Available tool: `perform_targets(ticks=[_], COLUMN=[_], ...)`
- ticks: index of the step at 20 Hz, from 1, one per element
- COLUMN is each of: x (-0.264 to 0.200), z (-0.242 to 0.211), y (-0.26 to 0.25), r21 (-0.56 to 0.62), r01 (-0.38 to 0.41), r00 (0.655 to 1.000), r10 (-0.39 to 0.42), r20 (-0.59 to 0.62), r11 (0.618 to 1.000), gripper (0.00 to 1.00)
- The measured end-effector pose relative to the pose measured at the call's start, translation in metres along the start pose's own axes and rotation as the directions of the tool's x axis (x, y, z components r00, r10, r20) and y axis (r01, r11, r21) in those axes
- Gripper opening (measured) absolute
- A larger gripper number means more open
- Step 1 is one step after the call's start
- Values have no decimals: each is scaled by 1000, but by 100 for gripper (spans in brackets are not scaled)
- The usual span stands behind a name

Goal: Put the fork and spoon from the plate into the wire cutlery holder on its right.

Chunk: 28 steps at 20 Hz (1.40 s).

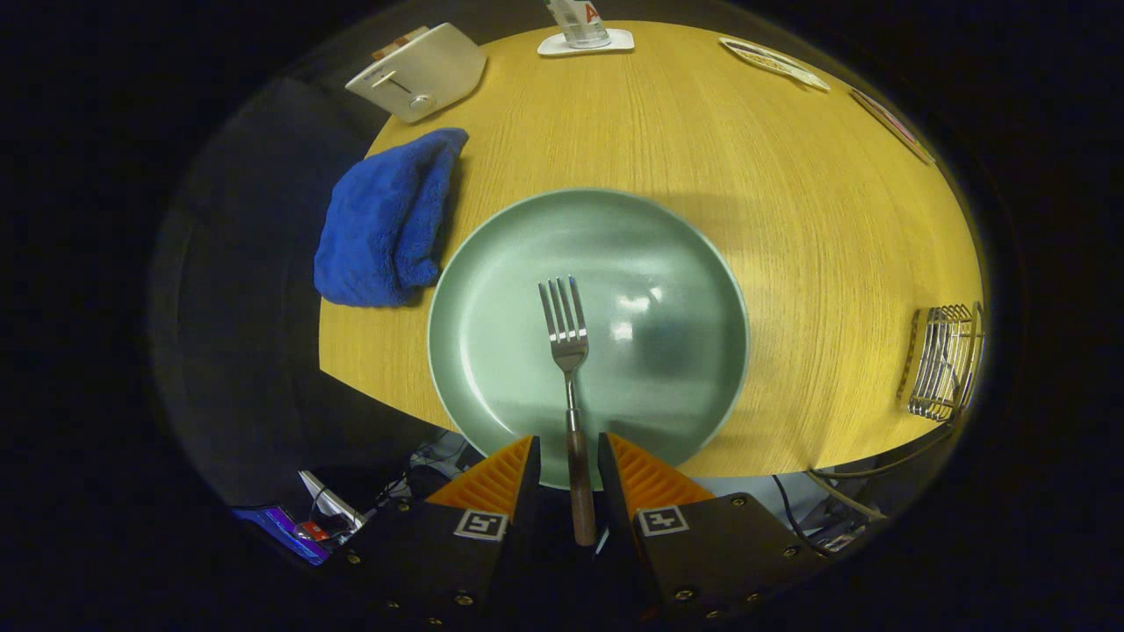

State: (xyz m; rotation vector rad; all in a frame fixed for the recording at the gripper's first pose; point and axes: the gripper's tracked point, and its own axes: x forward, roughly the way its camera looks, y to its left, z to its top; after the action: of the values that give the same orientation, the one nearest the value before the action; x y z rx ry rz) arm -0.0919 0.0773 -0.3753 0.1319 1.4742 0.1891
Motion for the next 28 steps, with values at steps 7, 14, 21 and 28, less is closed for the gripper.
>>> perform_targets(ticks=[7, 14, 21, 28], x=[17, 15, -14, -70], z=[-8, -6, 9, 32], y=[2, -1, -7, -23], r21=[-31, 3, 94, 203], r01=[-7, -18, -74, -138], r00=[998, 999, 996, 977], r10=[5, 18, 69, 100], r20=[-65, -34, 53, 188], r11=[1000, 1000, 993, 969], gripper=[39, 6, 6, 6])
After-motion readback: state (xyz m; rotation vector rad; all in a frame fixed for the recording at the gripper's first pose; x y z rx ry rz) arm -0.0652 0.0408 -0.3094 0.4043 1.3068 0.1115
